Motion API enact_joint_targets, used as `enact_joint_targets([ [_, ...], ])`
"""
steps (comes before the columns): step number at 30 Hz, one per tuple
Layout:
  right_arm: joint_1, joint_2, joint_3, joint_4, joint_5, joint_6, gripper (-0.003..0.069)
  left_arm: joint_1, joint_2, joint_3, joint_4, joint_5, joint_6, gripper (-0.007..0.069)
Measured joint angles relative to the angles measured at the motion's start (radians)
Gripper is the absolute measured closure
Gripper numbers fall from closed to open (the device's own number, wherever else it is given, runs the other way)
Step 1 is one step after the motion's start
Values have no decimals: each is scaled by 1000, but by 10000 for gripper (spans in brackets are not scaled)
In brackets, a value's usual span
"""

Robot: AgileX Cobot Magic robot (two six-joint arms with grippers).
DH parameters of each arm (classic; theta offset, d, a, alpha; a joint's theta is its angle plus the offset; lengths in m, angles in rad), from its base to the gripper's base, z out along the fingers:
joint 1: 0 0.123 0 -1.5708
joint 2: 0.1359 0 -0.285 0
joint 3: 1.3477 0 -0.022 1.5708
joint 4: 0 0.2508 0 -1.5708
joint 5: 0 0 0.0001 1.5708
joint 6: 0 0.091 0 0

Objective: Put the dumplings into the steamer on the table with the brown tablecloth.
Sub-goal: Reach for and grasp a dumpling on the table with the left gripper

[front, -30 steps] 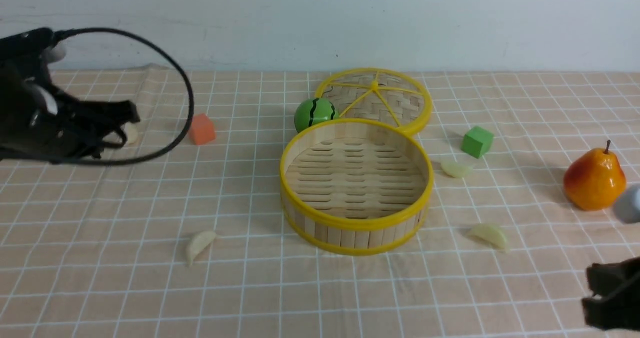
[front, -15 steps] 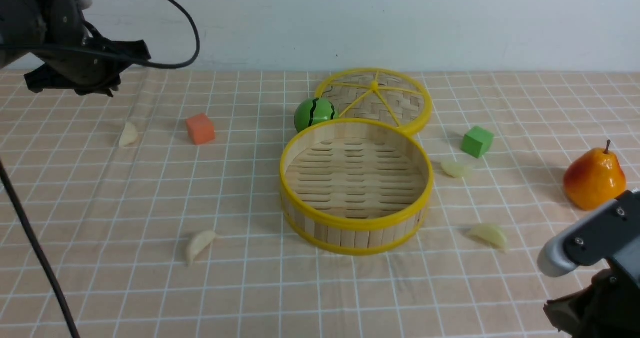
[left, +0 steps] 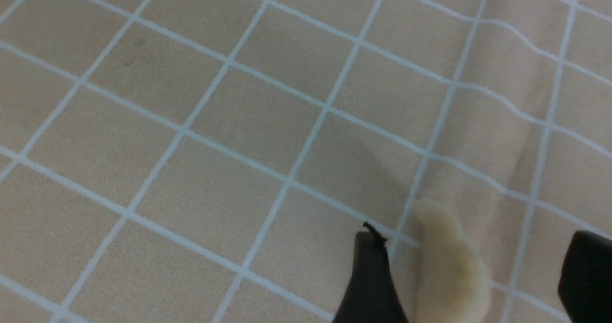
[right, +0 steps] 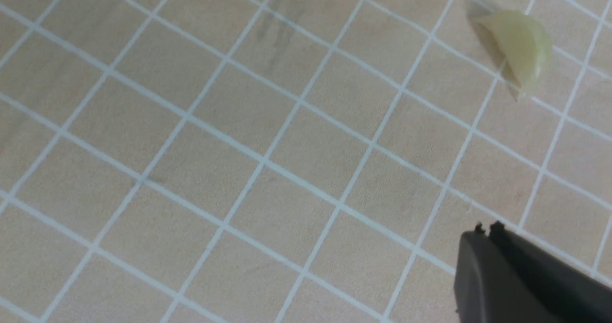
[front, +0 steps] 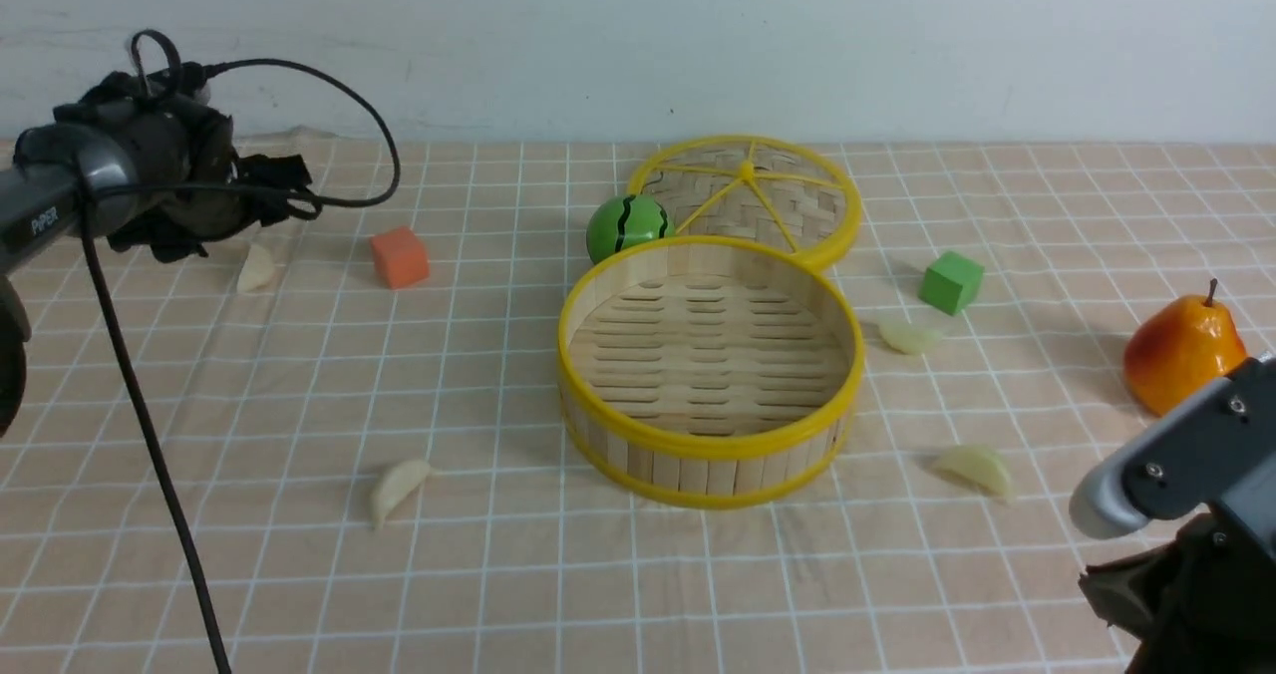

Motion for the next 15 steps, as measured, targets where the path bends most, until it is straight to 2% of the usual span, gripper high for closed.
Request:
enact_joint_targets([
  [3,0,0,0,-18,-23,0,647,1,35,-7,9,-19,-37,213],
  [6,0,0,0,-24,-40,0,647,-5,48,-10,2,-25,-31,335],
  [7,0,0,0,-24,-42,0,647,-5,48,-10,0,-27,-28,345],
  [8,0,0,0,-24,-48,0,647,-11,48,-11,-2,-28,-2,439],
  [9,0,0,0,-24,-48,0,647,-12,48,-11,-2,-26,12,468],
  [15,0,0,0,-24,-49,0,643,-24,22,-8,-49,25,121,480],
])
